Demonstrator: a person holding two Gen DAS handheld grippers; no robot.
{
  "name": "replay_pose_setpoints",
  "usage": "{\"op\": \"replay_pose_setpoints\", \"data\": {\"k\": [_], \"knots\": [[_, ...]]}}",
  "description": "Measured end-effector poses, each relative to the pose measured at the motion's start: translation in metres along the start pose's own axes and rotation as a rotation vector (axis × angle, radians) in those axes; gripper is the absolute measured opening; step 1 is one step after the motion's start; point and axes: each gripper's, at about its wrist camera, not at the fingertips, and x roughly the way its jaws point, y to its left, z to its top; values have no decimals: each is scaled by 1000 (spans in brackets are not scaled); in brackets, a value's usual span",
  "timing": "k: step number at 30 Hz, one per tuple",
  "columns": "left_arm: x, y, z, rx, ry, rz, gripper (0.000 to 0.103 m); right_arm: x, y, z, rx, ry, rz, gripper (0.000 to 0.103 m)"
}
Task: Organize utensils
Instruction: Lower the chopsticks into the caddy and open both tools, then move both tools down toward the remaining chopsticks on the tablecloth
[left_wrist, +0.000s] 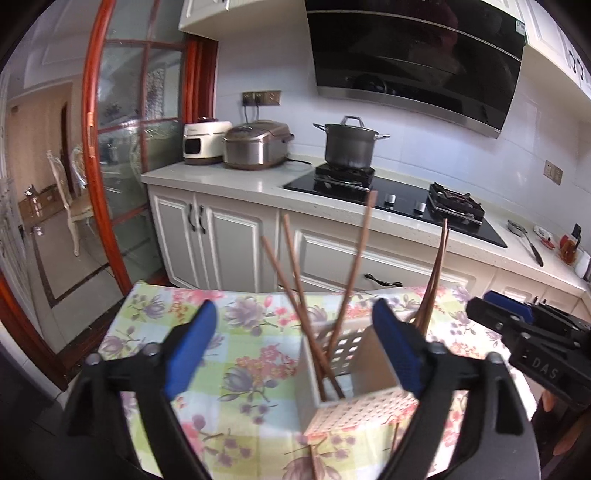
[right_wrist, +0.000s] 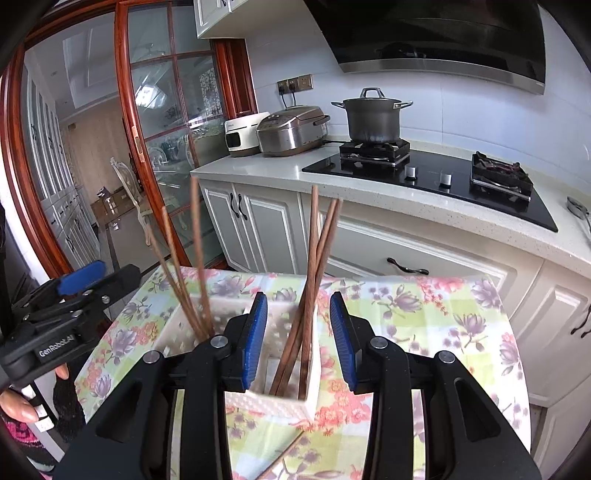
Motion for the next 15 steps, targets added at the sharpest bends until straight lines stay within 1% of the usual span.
{"op": "replay_pose_setpoints", "data": {"k": [3, 4, 8, 15], "knots": [[-11, 1, -14, 21, -16, 24, 94, -10, 1, -20, 1, -2, 8, 44], [-14, 1, -19, 27, -20, 33, 96, -13, 2, -25, 1, -2, 9, 44], [-27, 0, -43, 37, -25, 46, 98, -23, 6, -52, -9, -5, -6, 46], [-38, -2, -92, 44, 5, 67, 98, -35, -3, -98, 49, 18, 4, 46]]}}
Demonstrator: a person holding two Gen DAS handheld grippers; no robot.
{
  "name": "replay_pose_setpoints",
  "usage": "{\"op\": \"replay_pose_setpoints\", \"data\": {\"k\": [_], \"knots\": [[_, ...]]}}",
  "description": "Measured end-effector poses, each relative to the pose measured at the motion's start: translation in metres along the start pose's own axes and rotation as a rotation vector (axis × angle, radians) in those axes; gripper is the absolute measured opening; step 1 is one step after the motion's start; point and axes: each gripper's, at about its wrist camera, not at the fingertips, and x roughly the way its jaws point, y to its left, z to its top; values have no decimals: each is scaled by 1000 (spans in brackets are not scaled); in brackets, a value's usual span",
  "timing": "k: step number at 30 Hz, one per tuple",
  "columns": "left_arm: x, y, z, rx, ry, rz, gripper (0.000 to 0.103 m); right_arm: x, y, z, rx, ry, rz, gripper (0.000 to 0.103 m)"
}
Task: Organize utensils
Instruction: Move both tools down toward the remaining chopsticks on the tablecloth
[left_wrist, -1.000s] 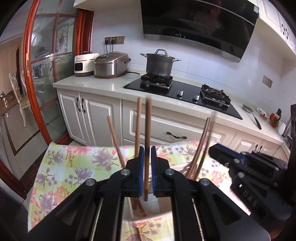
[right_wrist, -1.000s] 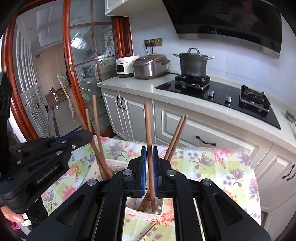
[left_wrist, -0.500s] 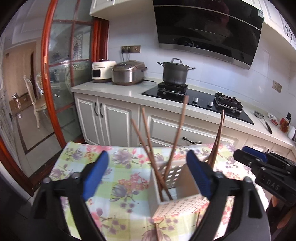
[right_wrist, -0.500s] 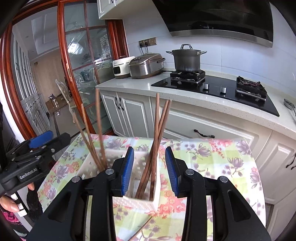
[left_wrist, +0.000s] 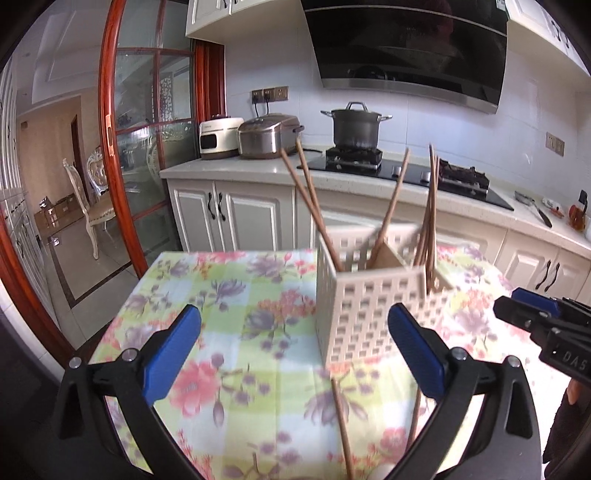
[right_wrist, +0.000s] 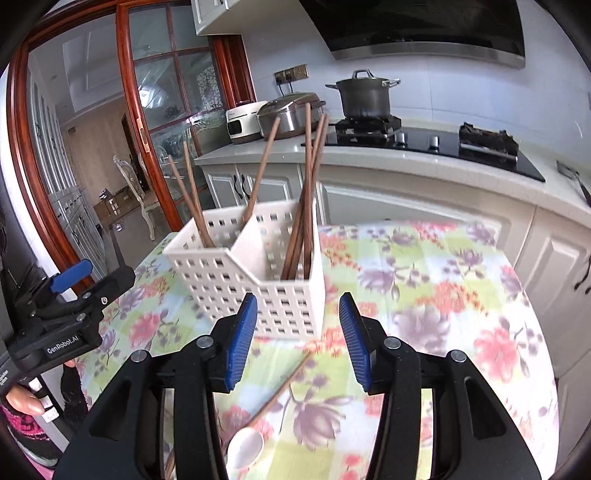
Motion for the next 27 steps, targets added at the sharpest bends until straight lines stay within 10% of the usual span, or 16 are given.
{"op": "replay_pose_setpoints", "data": {"k": [27], "knots": [[58, -10, -93, 2, 279, 0, 97, 21, -5, -93, 57, 152, 12, 46]]}}
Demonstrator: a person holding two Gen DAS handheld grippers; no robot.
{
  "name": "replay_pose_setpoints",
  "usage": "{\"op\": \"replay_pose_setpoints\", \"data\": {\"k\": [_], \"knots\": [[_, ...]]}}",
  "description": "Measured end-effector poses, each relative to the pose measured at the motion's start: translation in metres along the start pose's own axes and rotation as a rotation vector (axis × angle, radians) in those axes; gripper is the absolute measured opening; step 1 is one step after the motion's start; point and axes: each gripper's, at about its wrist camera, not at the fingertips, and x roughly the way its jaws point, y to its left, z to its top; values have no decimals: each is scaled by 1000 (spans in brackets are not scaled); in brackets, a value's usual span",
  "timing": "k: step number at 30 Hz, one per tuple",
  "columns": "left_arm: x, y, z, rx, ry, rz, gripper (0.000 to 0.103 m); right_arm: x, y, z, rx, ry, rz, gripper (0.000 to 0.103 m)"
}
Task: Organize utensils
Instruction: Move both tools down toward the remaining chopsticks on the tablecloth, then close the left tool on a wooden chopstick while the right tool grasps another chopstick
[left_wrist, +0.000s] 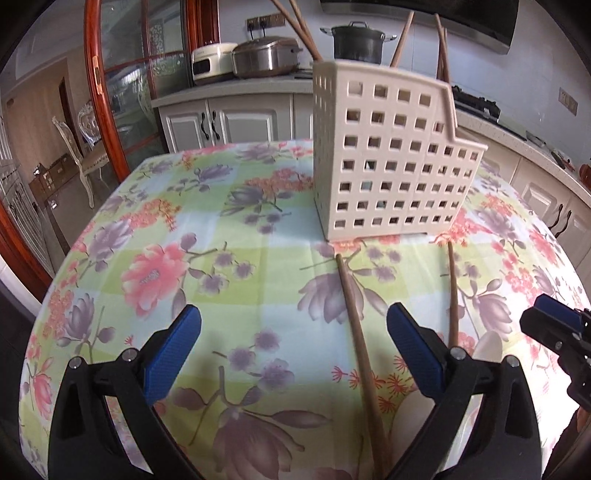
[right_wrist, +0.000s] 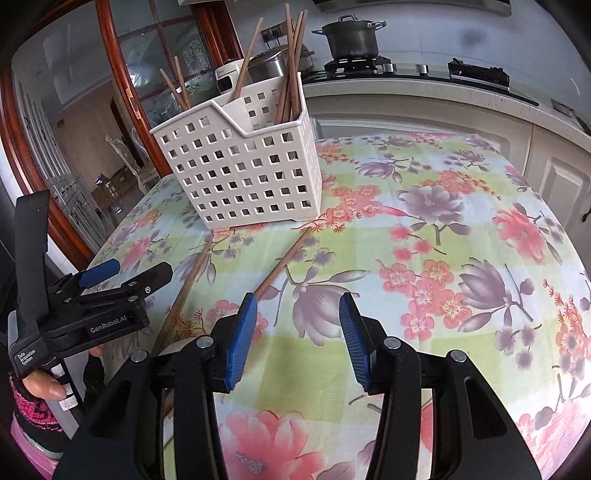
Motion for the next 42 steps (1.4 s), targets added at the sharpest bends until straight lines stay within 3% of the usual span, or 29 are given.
{"op": "replay_pose_setpoints", "data": {"k": [7, 12, 14, 16, 21, 25, 35, 39, 42], "knots": [[16, -11, 5, 34, 53, -9, 84, 3, -2, 0, 9, 11, 8, 46], [28, -23, 4, 75, 94, -19, 64, 11, -2, 8, 1, 13, -8, 46], [29, -24, 3, 76, 95, -25, 60, 15, -2, 11, 6, 19, -10, 46], [28, -25, 3, 85, 96, -39, 53, 19, -3, 14, 9, 24, -19, 46], [24, -31, 0, 122, 90, -77, 23, 28, -3, 16, 12, 48, -32, 42], [20, -32, -5, 142, 81, -85, 10, 33, 3, 17, 4, 62, -20, 41], [13, -2, -11, 93, 73, -96, 8, 59, 33, 21, -39, 135, -15, 39], [8, 17, -13, 50, 63, -110, 8, 72, 47, 23, -85, 168, -68, 33], [5, 27, -14, 25, 59, -121, 8, 78, 56, 26, -110, 179, -90, 23]]}}
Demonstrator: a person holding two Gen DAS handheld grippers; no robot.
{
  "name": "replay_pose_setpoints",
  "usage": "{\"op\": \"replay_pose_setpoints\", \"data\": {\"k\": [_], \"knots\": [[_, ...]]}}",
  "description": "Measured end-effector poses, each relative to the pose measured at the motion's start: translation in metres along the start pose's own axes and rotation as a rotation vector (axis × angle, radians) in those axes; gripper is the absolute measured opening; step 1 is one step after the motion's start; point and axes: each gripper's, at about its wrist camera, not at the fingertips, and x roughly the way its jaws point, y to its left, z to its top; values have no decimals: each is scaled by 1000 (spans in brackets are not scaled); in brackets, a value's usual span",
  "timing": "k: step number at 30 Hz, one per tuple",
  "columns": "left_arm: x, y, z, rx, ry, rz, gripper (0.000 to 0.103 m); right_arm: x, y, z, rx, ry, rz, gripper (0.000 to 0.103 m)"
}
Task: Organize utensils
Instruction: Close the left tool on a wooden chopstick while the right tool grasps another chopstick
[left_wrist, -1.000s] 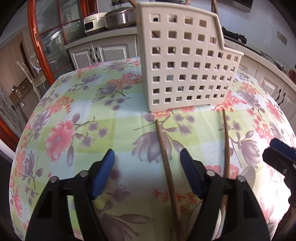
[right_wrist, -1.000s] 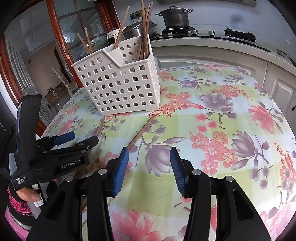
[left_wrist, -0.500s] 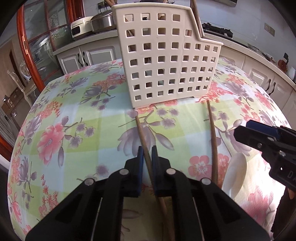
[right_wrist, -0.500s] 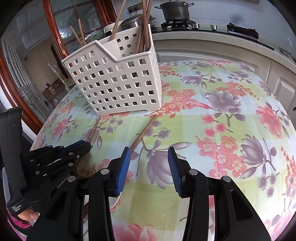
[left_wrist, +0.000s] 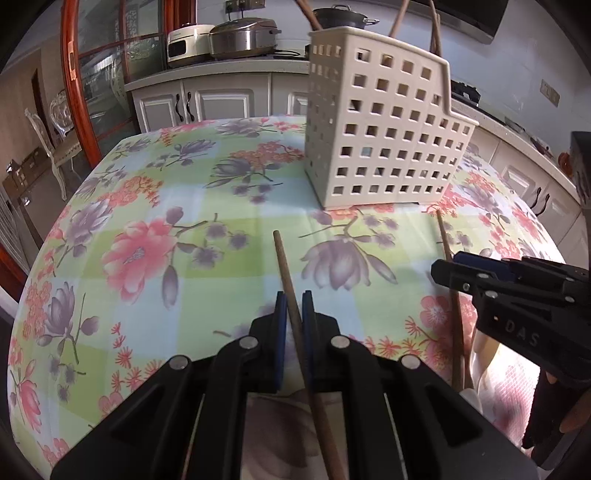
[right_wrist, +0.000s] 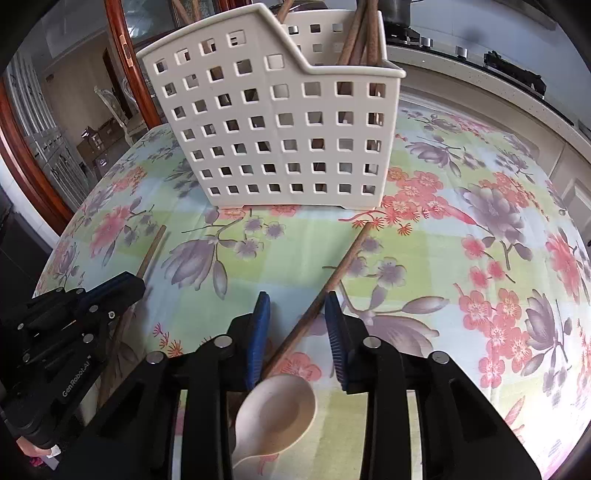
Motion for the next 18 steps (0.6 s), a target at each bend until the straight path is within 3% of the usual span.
{"op": "replay_pose_setpoints", "data": {"k": [6, 18], "knots": [[-5, 21, -5, -53, -8, -24, 8, 6, 23, 4, -65, 7, -12, 10], [2, 33, -2, -70, 23, -7, 7, 11, 39, 9, -126, 27, -27, 9]]}}
